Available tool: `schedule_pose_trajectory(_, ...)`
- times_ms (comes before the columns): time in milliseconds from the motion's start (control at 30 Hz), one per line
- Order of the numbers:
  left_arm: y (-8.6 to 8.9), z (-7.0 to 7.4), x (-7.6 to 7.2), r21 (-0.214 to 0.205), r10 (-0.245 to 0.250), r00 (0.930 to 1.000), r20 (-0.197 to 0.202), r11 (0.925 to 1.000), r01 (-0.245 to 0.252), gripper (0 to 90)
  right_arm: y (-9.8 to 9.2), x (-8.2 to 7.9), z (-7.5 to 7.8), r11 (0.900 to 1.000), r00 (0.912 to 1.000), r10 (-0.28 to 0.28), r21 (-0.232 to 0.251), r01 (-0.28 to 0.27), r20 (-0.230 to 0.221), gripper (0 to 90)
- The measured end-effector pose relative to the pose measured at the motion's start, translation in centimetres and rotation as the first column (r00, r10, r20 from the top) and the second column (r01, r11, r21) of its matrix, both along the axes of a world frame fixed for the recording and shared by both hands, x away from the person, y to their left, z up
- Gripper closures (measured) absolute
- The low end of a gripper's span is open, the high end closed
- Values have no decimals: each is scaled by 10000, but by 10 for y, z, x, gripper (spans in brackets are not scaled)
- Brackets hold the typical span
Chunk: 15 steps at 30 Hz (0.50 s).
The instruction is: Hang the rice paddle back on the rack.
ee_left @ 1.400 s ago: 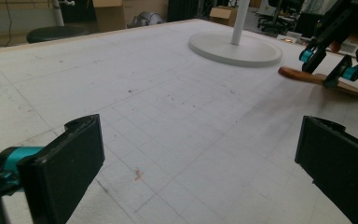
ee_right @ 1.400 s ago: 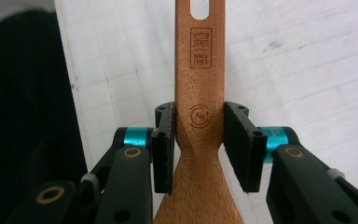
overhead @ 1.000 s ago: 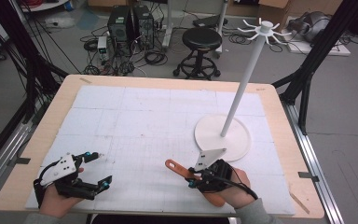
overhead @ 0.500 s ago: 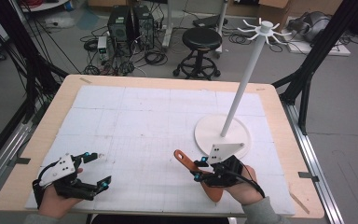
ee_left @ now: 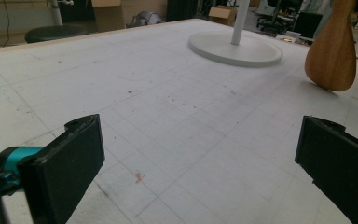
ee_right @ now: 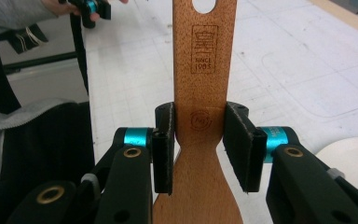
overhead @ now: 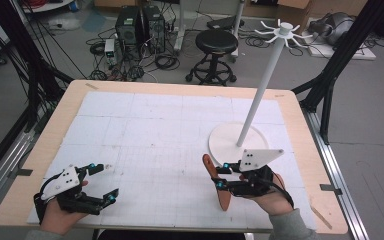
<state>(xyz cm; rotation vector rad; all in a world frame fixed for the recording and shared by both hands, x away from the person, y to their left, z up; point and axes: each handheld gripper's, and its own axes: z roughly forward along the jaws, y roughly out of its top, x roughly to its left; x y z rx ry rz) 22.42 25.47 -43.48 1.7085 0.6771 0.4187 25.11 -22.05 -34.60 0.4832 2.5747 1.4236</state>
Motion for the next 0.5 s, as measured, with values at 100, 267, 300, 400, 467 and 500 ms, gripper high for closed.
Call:
schedule_pose_trajectory(100, 0, 0, 0, -13, 1, 10000, -30, 10000, -1, 17, -5, -1, 2, 9998, 10000, -6, 214, 5, 60, 645)
schedule_pose_trajectory(267, 0, 0, 0, -14, 10, 10000, 10, 10000, -10, 17, -10, 0, 5, 9990, 9999, 57, 451, -65, 157, 645)
schedule_pose_trajectory(300, 0, 0, 0, -20, 12, 10000, 14, 10000, -12, 17, -12, 0, 5, 9986, 9998, 89, 520, -97, 163, 646)
schedule_pose_trajectory(400, -1, 0, -1, -39, 30, 10000, 2, 10000, -30, 17, -16, 0, 7, 9975, 9997, 166, 682, -178, 178, 645)
schedule_pose_trajectory(467, -1, 1, -1, -11, -8, 10000, 31, 10000, 8, 17, -19, -1, 9, 9968, 9997, 133, 788, -148, 202, 645)
schedule_pose_trajectory(500, -1, 1, -1, -10, -3, 10000, 32, 10000, 3, 17, -20, -1, 9, 9962, 9998, 147, 852, -160, 159, 645)
